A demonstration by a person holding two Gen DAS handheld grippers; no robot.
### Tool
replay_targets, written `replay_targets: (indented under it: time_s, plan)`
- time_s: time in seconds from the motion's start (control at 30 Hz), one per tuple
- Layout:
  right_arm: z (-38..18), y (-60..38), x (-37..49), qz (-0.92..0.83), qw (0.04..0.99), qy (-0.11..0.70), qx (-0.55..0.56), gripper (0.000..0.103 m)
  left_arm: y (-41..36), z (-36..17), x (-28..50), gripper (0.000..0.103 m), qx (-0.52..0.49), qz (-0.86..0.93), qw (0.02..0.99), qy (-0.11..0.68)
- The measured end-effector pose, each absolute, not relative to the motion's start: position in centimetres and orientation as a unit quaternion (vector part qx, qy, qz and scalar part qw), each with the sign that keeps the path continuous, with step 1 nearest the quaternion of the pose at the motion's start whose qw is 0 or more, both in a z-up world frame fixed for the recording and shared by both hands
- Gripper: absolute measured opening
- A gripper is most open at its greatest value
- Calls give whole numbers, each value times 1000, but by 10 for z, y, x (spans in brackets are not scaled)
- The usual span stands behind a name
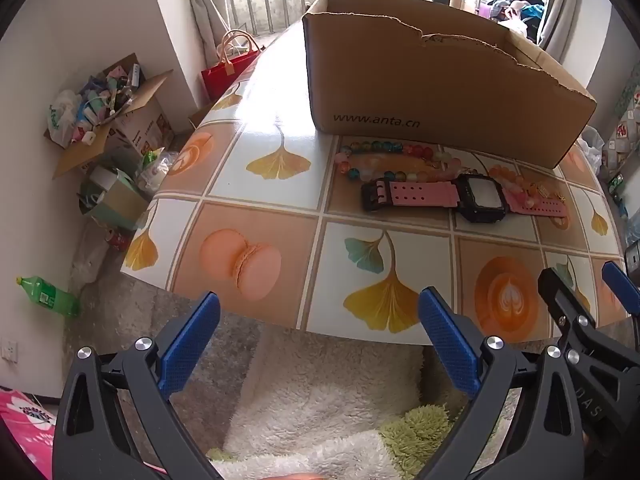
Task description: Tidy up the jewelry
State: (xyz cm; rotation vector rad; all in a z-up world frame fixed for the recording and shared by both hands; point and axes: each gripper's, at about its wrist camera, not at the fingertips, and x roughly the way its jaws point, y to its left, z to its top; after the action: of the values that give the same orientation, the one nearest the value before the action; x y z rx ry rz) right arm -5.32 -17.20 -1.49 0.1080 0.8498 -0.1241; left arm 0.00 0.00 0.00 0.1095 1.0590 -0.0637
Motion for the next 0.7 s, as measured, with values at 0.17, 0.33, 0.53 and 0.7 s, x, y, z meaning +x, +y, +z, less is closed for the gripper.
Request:
replay_targets:
  time_s: [0.17,0.33,0.53,0.7]
  plan:
    - [-1,-181,-51,-62,905,413,76,96,0,0,0,96,50,-32,862,504]
    - [0,-184,-43,-49,891,442,94,96,0,1,-1,96,49,-32,862,503]
    - [-14,-170,-52,-38,881,464,82,96,0,-1,0,96,55,-32,860,506]
    - [-17,-166,-54,-39,880,466,79,96,-1,-2,-1,96,53,-32,863,502]
